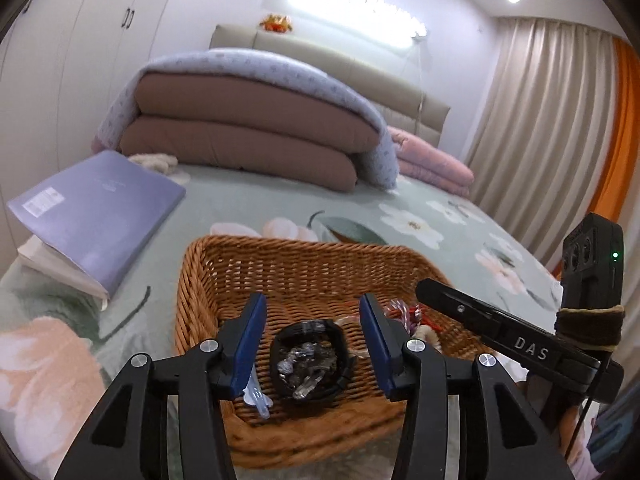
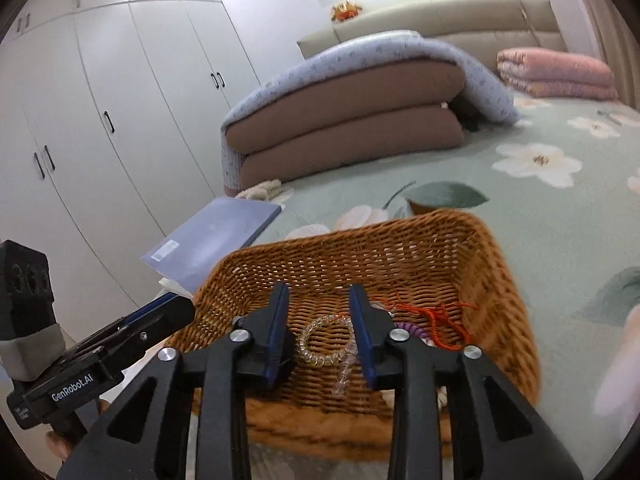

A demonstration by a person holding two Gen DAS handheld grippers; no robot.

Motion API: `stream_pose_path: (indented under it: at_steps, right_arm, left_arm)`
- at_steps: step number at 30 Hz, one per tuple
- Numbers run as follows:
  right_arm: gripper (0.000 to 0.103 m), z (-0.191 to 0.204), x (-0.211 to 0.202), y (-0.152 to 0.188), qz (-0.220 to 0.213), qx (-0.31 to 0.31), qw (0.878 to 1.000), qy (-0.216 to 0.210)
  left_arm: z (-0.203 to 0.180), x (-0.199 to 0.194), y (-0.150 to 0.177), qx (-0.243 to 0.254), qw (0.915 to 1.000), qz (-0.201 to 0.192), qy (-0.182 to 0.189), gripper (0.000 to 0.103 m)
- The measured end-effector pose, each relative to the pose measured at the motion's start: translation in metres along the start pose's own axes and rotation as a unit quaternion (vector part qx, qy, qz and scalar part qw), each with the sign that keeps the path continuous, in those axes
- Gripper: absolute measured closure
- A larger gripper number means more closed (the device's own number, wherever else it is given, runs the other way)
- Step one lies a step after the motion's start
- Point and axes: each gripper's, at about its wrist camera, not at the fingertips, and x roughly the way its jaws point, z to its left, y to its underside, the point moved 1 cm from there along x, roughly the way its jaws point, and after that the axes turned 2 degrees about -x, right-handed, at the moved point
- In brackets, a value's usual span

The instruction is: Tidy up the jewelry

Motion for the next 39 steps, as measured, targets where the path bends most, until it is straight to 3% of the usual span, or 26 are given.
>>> stream_pose_path:
  at_steps: [4, 6, 11, 14, 17, 19, 39]
  right_arm:
    - [0.066, 0.027, -0.047, 0.013, -0.031, -0.046, 0.998, 0.028]
    - [0.058, 0.041, -0.075, 0.024, -0.058, -0.076, 0.993, 0.066]
    - [0.034, 0.066, -0.140, 0.060, -0.131, -0.132, 0.971, 0.150]
    - [0.033, 0.073, -0.153, 0.073, -0.142, -0.148, 0.961, 0.185]
    - [0.033, 0.070, -0.153, 0.078, -0.145, -0.142, 0.961, 0.188]
    - [0.033, 0.063, -0.149, 0.080, -0.142, -0.131, 0.964, 0.181]
    - [0.033, 0.044, -0.132, 0.093, -0.128, -0.105, 0.971, 0.173]
  left_arm:
    - [-0.017, -0.022, 0.004, 0.002, 0.9999, -0.011, 0.005, 0.053]
    - [-0.029, -0.039, 0.010, 0.011, 0.9995, -0.028, -0.005, 0.052]
    - [-0.055, -0.090, 0.036, 0.027, 0.9945, -0.072, -0.071, 0.037]
    - [-0.068, -0.111, 0.057, 0.045, 0.9877, -0.090, -0.120, 0.035]
    - [-0.073, -0.116, 0.075, 0.057, 0.9793, -0.099, -0.167, 0.029]
    - [-0.070, -0.113, 0.082, 0.057, 0.9773, -0.099, -0.178, 0.029]
    - [-0.075, -0.091, 0.095, 0.078, 0.9711, -0.100, -0.202, 0.029]
